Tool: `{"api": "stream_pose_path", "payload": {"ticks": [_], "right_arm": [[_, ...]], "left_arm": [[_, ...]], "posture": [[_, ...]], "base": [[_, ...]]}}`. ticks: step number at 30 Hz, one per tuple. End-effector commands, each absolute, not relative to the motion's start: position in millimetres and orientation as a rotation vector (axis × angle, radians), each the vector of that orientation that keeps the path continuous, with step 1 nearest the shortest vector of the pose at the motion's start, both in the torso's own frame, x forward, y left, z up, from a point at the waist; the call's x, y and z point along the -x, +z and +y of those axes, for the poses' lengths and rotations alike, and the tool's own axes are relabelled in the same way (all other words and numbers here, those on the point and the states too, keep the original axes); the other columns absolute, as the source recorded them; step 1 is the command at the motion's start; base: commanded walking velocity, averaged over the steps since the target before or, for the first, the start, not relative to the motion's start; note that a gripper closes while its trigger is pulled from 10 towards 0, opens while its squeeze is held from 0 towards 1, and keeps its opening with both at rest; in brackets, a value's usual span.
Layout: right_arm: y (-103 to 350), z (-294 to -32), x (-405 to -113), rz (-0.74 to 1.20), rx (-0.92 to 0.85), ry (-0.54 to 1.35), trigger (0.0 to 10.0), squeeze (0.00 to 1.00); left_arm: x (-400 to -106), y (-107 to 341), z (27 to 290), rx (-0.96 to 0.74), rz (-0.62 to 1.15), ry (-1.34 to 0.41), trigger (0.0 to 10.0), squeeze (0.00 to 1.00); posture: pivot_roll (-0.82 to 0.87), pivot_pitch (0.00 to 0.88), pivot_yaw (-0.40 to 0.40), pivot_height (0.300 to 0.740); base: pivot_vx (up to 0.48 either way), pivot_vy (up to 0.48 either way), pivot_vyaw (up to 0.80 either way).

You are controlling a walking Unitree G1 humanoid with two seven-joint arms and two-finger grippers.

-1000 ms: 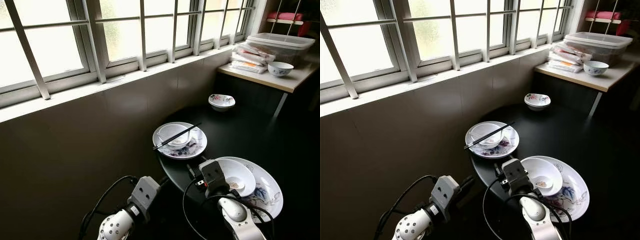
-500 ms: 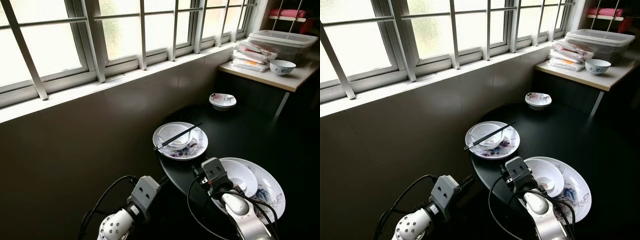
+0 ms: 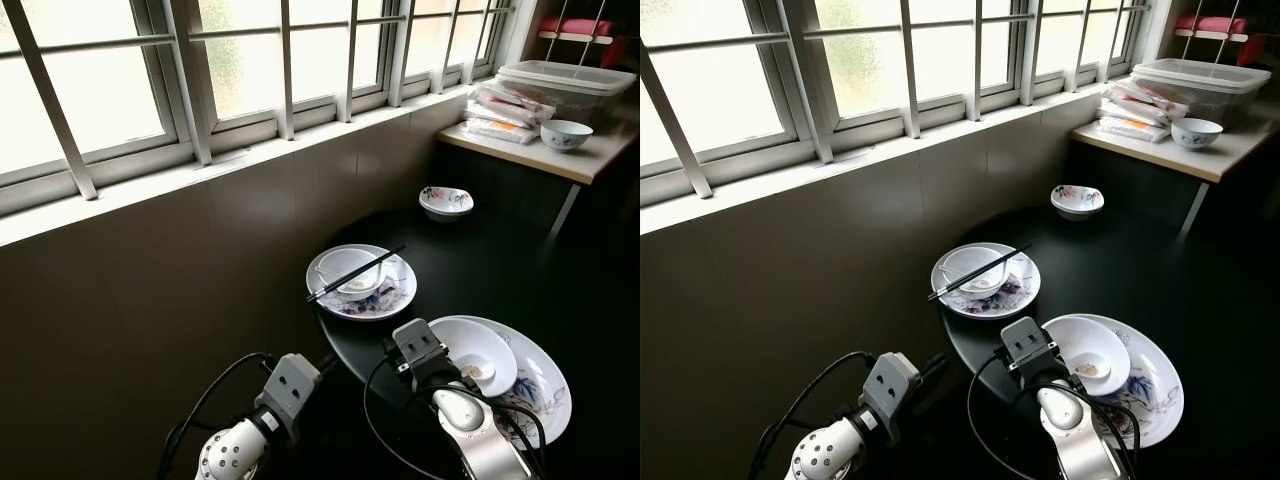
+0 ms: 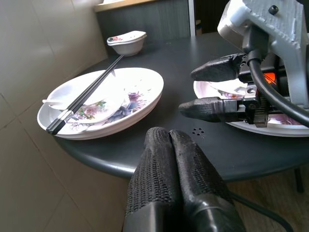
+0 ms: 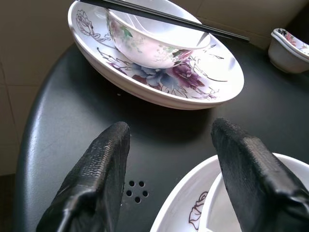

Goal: Kitchen organization

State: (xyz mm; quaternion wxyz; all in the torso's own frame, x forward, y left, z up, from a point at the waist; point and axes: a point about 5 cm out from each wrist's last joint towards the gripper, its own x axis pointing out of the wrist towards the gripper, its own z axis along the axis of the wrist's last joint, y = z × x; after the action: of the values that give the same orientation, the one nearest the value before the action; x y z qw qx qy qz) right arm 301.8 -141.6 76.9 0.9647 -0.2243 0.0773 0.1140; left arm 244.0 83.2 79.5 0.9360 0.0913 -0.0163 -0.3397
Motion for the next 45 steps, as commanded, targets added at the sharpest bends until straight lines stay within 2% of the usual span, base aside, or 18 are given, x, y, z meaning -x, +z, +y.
{"api": "stream_pose_path", "payload": {"ticks": [1, 14, 23, 30, 43, 44, 45], "right_arm": [[81, -140, -302, 0.143, 0.476, 0.215, 10.0, 0.0], [87, -145, -292, 0.173, 0.588, 0.07, 10.0, 0.0], [79, -135, -279, 0.221, 0.561, 0.085, 10.0, 0.0], [89, -139, -281, 0.195, 0.637, 0.046, 10.0, 0.0], [89, -143, -279, 0.219, 0.666, 0.016, 10.0, 0.0], [91, -143, -280, 0.208, 0.666, 0.009, 4.1, 0.0], [92, -144, -280, 0.202, 0.665, 0.006, 2.6, 0.0]], "left_arm": [[-246, 80, 83, -0.194, -0.035, -0.691, 10.0, 0.0], [-245, 77, 82, -0.192, -0.031, -0.694, 10.0, 0.0], [-246, 76, 80, -0.19, -0.028, -0.698, 10.0, 0.0], [-247, 76, 80, -0.191, -0.028, -0.697, 10.0, 0.0], [-248, 74, 79, -0.191, -0.027, -0.697, 10.0, 0.0], [-248, 73, 79, -0.192, -0.026, -0.7, 10.0, 0.0], [-249, 73, 78, -0.193, -0.026, -0.7, 10.0, 0.0]], "posture": [[0.03, 0.0, -0.026, 0.74], [0.03, 0.0, -0.03, 0.74], [0.02, 0.0, -0.028, 0.74], [0.01, 0.0, -0.03, 0.74], [0.01, 0.0, -0.033, 0.74], [0.01, 0.0, -0.033, 0.74], [0.01, 0.0, -0.033, 0.74]], "base": [[0.0, 0.0, 0.0], [0.0, 0.0, 0.0], [0.0, 0.0, 0.0], [0.0, 0.0, 0.0], [0.0, 0.0, 0.0], [0.0, 0.0, 0.0], [0.0, 0.0, 0.0]]}}
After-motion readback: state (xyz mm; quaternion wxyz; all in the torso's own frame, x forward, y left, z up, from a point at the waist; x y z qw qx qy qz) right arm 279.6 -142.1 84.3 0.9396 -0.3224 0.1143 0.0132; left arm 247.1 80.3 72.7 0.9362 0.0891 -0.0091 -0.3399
